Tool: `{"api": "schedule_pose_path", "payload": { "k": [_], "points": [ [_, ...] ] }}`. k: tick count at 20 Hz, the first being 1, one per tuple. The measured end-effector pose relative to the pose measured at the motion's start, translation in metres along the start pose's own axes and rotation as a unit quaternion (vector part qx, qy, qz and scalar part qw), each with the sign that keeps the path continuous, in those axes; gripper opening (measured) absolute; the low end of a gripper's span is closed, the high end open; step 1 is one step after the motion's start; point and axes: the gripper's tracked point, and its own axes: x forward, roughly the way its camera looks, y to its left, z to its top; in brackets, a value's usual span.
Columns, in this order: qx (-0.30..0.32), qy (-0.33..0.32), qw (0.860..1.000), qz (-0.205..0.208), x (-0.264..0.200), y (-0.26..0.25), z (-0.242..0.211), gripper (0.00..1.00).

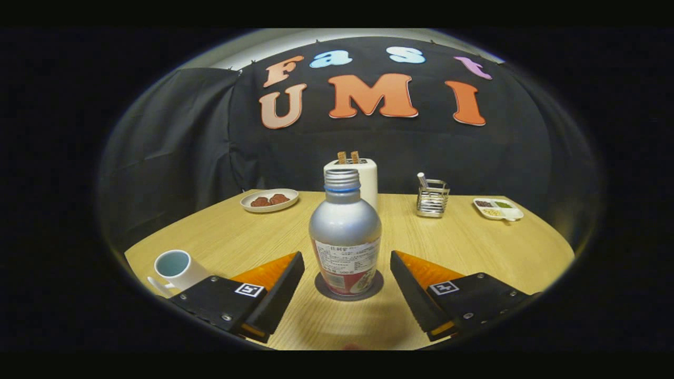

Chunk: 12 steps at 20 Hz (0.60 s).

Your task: Take the bottle from table, then pour the juice into the cup, finally place the bottle on the coaster

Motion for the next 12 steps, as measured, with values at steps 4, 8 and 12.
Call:
{"api": "schedule_pose_path", "payload": {
  "k": [4, 8, 12],
  "points": [
    [-0.009, -0.032, 0.999, -0.001, -0.042, -0.004, 0.02, 0.98],
    [0.014, -0.063, 0.998, 0.007, -0.093, -0.008, 0.038, 0.98],
    [0.01, -0.102, 0.995, -0.01, -0.153, -0.023, 0.061, 0.98]
  ]
}}
